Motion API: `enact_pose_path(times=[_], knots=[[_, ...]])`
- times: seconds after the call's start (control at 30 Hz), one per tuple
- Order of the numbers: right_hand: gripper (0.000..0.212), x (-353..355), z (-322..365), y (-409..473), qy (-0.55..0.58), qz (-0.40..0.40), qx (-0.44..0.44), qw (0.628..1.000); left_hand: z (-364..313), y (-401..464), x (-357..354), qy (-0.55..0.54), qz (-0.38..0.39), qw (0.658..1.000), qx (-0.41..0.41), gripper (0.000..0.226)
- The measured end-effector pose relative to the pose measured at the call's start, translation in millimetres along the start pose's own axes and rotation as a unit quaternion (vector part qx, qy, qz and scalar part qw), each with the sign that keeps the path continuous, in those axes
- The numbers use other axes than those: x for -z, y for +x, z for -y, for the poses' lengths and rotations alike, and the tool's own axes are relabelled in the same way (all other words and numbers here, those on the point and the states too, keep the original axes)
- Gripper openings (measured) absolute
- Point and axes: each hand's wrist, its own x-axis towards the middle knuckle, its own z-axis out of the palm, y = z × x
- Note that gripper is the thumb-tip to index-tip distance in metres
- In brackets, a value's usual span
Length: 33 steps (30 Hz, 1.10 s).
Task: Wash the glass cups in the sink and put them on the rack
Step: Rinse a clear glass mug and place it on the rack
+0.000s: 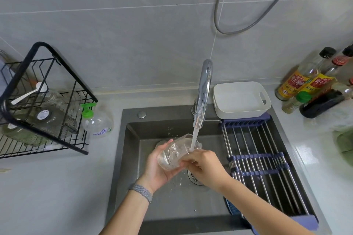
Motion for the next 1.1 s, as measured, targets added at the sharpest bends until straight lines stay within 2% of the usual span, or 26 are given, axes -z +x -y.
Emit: enact_pose_path(times=[0.1,0.2,0.27,0.33,0.43,0.53,0.6,0.67,0.73,0.77,0.87,0.93,0.97,1.03,1.1], knots=[[0.013,4,7,0,0.030,0.022,0.001,0.999,-2,-2,0,0.035,0.001,0.999,0.031,0.052],[0.017,27,4,5,-0.023,0.153,0.056,0.986,-3,0,5,0.078,0.004,0.995,0.056,0.054],[0.027,35,-3,8,-0.079,0.198,0.068,0.975,-4,-1,4,0.068,0.011,0.996,0.059,0.052],[0.030,34,-5,8,-0.105,0.191,0.068,0.974,-3,0,2,0.071,0.013,0.996,0.060,0.049],[0.015,27,1,4,-0.086,0.160,0.079,0.980,-6,2,0,0.164,-0.007,0.982,0.094,0.062],[0.014,23,6,-3,0.000,0.144,0.015,0.989,-16,4,3,0.343,-0.066,0.928,0.129,0.086],[0.017,18,10,-7,0.041,0.122,-0.032,0.991,-21,7,6,0.390,-0.070,0.912,0.106,0.089],[0.018,14,16,-7,0.088,0.101,-0.078,0.988,-21,5,2,0.355,-0.055,0.932,0.045,0.069],[0.015,9,23,-6,0.121,0.076,-0.119,0.983,-15,3,-3,0.259,-0.022,0.966,-0.004,0.045],[0.013,7,27,-5,0.121,0.053,-0.137,0.982,-11,2,-6,0.217,-0.009,0.976,-0.025,0.040],[0.013,6,33,-2,0.111,0.021,-0.171,0.979,-2,5,-5,0.184,-0.006,0.981,-0.053,0.060],[0.017,13,32,-2,0.104,0.059,-0.152,0.981,1,6,-4,0.209,-0.017,0.977,-0.044,0.075],[0.030,20,28,-1,0.054,0.090,-0.119,0.987,1,6,-3,0.216,-0.028,0.975,-0.040,0.077],[0.055,35,18,-1,-0.097,0.160,-0.034,0.982,2,9,-1,0.221,-0.049,0.973,-0.046,0.069],[0.052,45,9,1,-0.097,0.215,0.015,0.972,4,11,-1,0.191,-0.064,0.979,-0.037,0.055]])
